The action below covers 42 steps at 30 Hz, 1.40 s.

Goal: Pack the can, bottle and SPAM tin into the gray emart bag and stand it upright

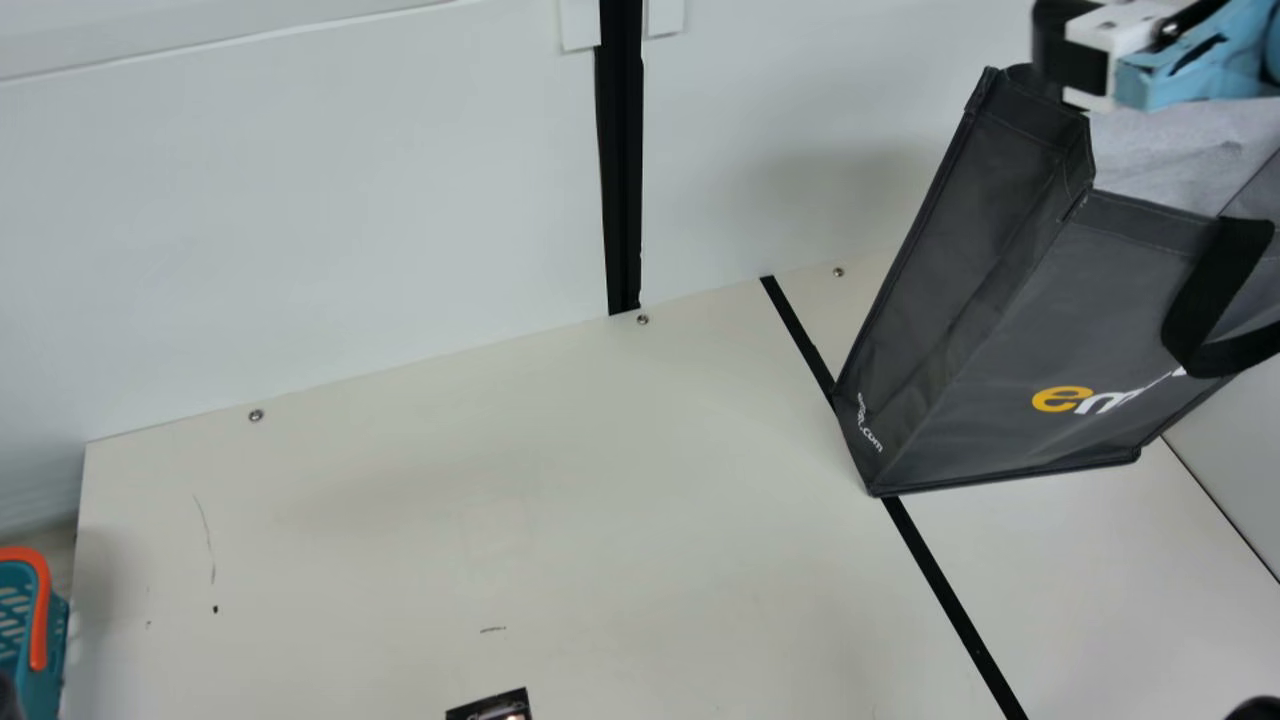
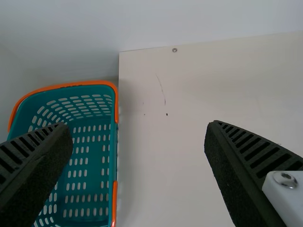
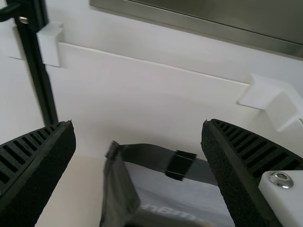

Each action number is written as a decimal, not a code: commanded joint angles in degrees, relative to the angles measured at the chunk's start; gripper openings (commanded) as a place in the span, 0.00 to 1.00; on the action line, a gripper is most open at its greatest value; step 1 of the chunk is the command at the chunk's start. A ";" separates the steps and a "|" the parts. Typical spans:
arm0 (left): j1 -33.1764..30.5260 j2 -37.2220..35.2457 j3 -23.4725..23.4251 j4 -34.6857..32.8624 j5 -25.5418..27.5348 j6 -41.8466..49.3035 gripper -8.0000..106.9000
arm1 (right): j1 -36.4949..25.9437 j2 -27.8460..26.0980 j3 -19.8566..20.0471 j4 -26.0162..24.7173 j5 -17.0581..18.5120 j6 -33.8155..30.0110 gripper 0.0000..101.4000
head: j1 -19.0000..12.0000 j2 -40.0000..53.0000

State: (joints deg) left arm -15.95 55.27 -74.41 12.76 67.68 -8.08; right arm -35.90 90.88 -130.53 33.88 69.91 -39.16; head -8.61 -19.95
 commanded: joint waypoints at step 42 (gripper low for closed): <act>0.00 0.00 0.00 0.00 0.00 0.00 0.85 | 32.93 -16.57 42.33 -12.61 -12.29 11.70 0.94 | -1.39 -0.05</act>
State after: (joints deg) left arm -15.95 55.27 -74.41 12.76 67.68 -8.08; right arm -3.21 74.43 -89.67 21.31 57.92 -27.50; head -8.70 -19.95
